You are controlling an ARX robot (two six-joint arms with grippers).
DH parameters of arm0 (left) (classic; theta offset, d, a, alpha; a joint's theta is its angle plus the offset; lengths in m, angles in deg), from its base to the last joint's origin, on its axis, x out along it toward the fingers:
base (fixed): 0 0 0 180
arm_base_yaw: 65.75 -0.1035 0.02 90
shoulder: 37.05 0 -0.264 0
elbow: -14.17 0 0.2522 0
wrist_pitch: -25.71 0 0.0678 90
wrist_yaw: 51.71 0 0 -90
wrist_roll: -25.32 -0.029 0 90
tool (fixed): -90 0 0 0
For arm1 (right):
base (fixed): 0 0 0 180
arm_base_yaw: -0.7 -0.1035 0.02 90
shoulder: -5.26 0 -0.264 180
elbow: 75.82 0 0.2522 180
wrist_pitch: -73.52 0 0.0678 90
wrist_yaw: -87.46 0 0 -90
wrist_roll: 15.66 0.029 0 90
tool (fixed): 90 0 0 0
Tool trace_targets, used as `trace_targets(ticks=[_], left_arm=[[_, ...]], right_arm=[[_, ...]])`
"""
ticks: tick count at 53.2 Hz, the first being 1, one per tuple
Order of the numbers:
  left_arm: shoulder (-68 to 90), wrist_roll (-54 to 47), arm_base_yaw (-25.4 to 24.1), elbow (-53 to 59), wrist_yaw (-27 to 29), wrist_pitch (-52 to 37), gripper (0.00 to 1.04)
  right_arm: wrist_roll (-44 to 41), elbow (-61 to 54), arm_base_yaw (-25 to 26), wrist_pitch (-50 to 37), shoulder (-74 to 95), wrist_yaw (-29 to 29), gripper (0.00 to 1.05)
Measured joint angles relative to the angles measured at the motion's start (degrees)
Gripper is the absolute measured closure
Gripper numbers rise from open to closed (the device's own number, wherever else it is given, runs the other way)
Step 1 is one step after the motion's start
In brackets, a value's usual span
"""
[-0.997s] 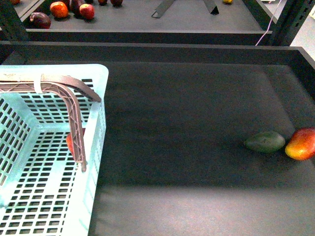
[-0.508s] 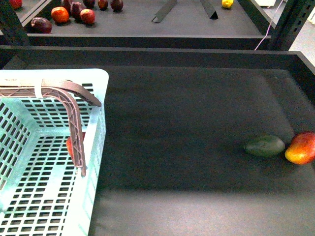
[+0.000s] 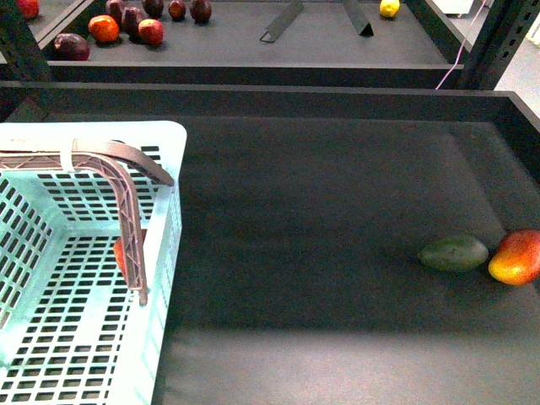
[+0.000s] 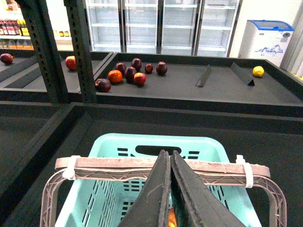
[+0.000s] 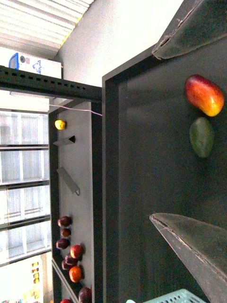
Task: Pick apple with right arm and hold basket with left
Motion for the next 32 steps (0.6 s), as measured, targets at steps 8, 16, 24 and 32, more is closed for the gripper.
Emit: trace_targets(ticks=[8,16,24,32], left_arm=[[-4.3,0.0,0.0,0.0,0.0,4.1,1.01],[-9.4,0.0,0.0,0.0,0.0,8.9,1.01],[-13.1,0.0,0.0,0.0,0.0,12.5,1.01],[-15.9,0.0,0.0,0.0,0.0,15.3,1.01]], right_arm=[[0.0,0.0,0.0,0.0,0.0,0.0,0.09],[0.0,0.0,0.0,0.0,0.0,0.0,0.09],[0.0,0.0,0.0,0.0,0.0,0.0,0.09],[0.0,0.0,0.0,0.0,0.0,0.0,0.09]])
